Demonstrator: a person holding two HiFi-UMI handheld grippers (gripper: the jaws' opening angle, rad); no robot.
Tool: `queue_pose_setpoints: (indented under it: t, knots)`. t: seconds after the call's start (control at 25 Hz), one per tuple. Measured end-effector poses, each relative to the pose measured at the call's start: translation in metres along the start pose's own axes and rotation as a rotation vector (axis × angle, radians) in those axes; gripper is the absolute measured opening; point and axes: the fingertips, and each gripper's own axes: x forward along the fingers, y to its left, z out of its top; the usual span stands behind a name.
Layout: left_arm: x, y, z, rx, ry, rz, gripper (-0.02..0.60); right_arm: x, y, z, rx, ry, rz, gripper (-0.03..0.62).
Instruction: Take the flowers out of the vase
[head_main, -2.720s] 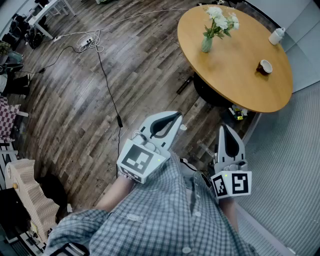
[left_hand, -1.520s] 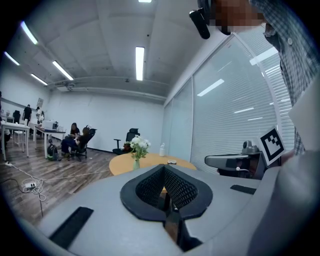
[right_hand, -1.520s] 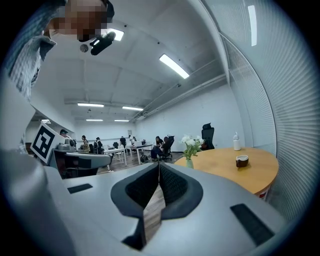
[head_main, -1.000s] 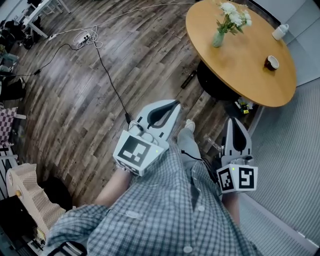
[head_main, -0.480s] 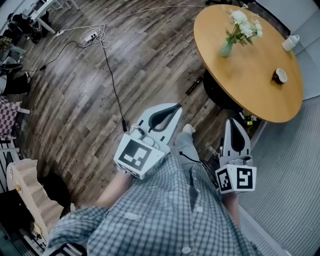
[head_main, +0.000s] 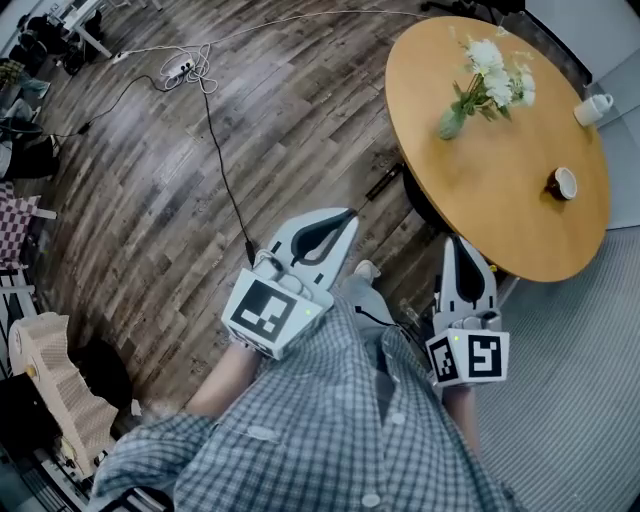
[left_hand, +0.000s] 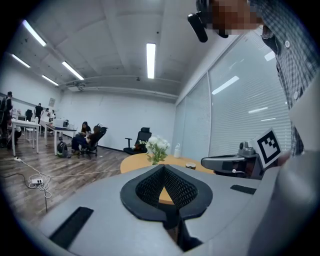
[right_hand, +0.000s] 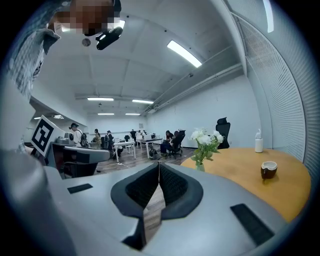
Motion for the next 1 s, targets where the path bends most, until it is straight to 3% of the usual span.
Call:
queue_pose_setpoints:
  t: [0.44,1.0]
  knots:
    - [0.075,0.036,0.015,-0.043,0.051,0.104,0.008,0.071,-0.062,0.009,0.0,0.008,0.068,0.011]
    - [0.132,0.042,0.031,-0.017,0.039,0.062,0.008,0.094,-0.111,0.016,-0.002,0.001,0.01,0.011]
